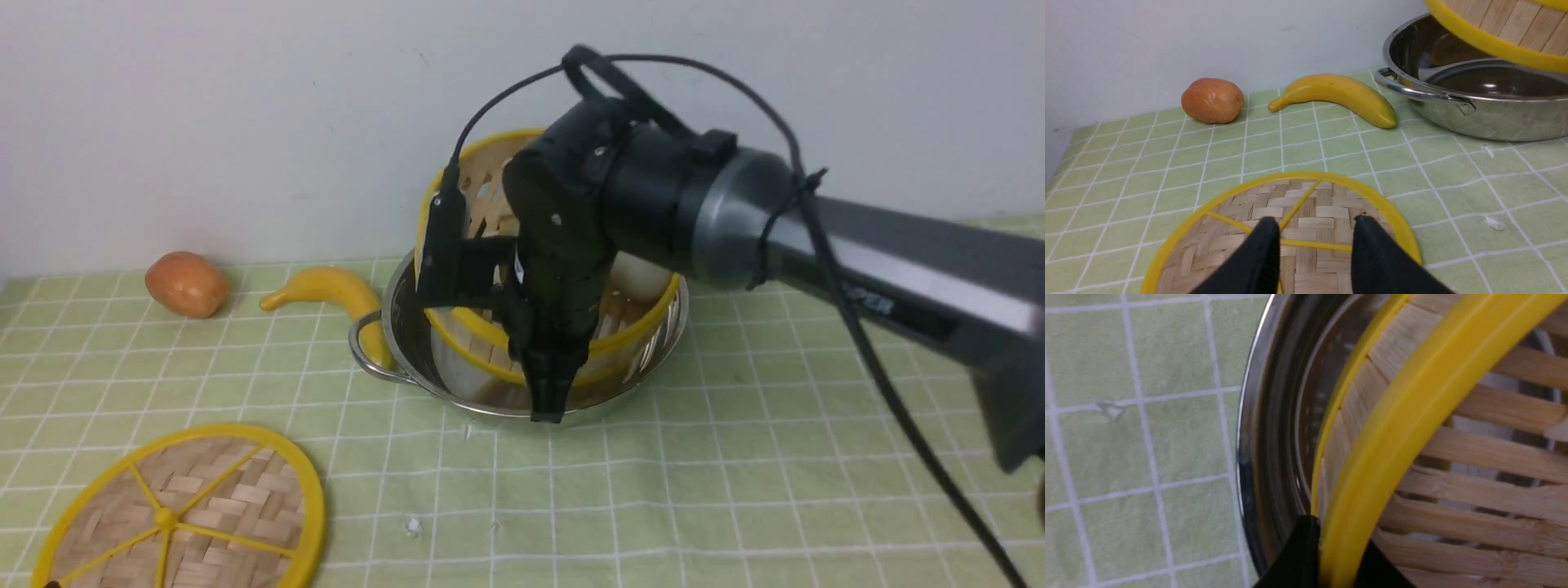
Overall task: Place the steamer in the pot on the green tablecloth, and put the lid on the steamer.
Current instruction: 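Place the bamboo steamer basket of food into the steel pot with the right gripper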
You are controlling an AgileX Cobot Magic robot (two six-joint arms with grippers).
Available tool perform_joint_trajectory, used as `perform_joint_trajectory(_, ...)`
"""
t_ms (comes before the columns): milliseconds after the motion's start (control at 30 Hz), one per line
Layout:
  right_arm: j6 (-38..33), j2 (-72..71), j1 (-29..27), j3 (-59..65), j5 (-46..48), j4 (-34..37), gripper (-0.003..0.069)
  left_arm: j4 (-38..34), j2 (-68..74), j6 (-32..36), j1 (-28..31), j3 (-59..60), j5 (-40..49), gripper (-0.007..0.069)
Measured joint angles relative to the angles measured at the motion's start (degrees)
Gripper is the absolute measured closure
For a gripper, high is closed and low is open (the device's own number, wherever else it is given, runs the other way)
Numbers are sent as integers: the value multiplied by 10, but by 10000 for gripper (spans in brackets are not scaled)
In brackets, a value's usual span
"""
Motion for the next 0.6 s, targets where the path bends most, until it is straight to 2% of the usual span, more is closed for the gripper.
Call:
perform_joint_trajectory(467,-13,64,0,-11,1,-8,596,0,0,0,0,0,0,382)
perform_joint_trajectory(600,-16,62,0,-12,2,-19,501,0,0,0,0,0,0,382)
